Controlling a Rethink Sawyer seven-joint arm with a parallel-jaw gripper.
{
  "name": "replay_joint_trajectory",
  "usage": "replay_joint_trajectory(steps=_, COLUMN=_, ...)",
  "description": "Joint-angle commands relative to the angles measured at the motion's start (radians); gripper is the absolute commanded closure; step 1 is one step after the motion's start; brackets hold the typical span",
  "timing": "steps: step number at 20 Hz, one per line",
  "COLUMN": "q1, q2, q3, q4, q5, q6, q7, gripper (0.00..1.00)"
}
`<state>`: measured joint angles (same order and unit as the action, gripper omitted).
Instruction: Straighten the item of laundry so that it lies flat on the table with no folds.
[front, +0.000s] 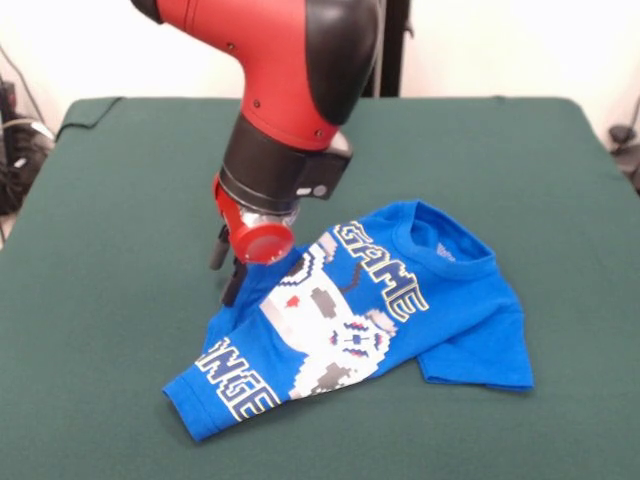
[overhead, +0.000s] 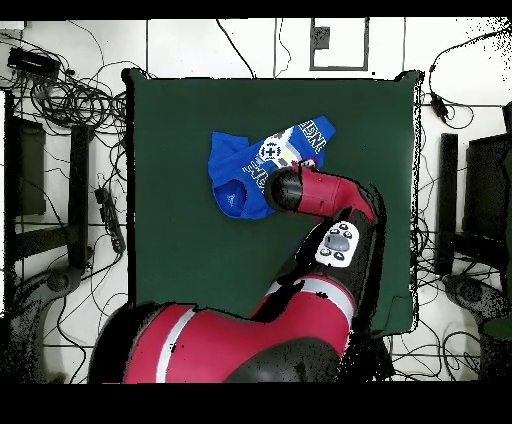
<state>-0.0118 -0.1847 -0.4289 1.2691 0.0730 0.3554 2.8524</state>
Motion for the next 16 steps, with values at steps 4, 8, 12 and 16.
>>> replay_joint_trajectory(steps=4, q1=-0.007, q2=0.054, q3=0.207, q4=0.082, q5=-0.051, q6=-0.056, q7=-0.022, gripper=0.00)
replay_joint_trajectory(steps=8, q1=-0.003, q2=0.029, q3=0.219, q4=0.103, q5=-0.051, q6=-0.041, q7=-0.012, gripper=0.00)
replay_joint_trajectory(steps=12, q1=-0.005, q2=-0.005, q3=0.238, q4=0.129, q5=-0.054, q6=-0.025, q7=-0.020, gripper=0.00)
replay_joint_trajectory(steps=16, q1=-0.009, q2=-0.026, q3=0.250, q4=0.145, q5=-0.057, q6=-0.013, q7=-0.028, gripper=0.00)
